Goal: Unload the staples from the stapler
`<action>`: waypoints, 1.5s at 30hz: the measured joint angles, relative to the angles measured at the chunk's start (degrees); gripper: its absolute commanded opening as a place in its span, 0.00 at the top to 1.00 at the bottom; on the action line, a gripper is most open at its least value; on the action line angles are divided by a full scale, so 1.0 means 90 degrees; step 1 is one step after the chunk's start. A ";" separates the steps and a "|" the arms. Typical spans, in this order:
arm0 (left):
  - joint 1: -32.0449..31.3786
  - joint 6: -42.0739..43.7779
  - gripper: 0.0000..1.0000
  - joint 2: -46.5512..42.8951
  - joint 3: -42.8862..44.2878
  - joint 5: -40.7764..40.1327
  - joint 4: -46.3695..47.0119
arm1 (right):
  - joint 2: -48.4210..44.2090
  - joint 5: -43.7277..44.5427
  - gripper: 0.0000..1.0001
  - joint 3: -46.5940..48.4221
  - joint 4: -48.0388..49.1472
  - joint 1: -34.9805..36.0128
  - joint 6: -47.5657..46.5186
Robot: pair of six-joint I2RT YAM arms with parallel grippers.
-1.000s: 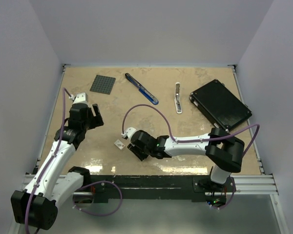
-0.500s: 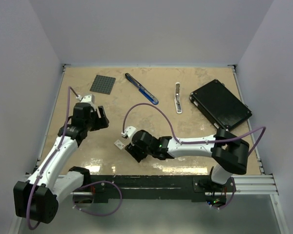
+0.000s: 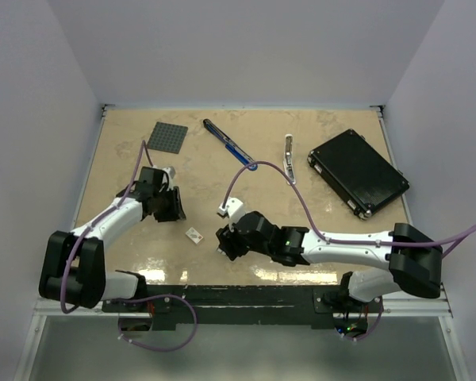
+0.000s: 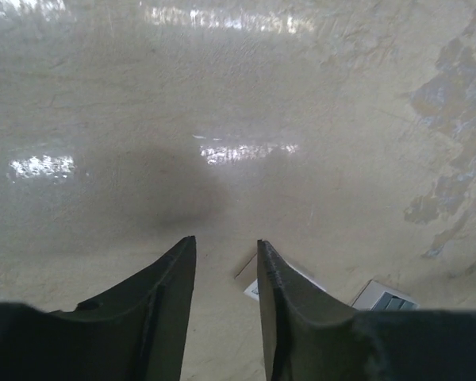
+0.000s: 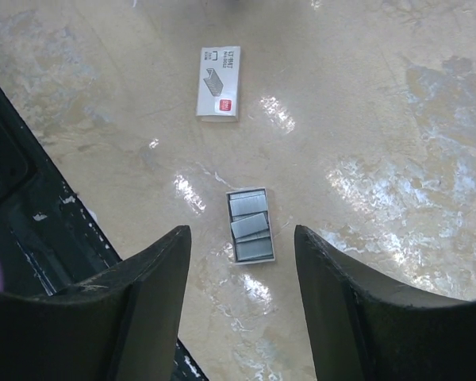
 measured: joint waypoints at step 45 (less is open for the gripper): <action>-0.1375 -0.1192 0.77 0.0636 -0.0002 -0.0498 -0.0930 | -0.1615 0.0287 0.43 -0.1498 0.0661 0.0000 0.0510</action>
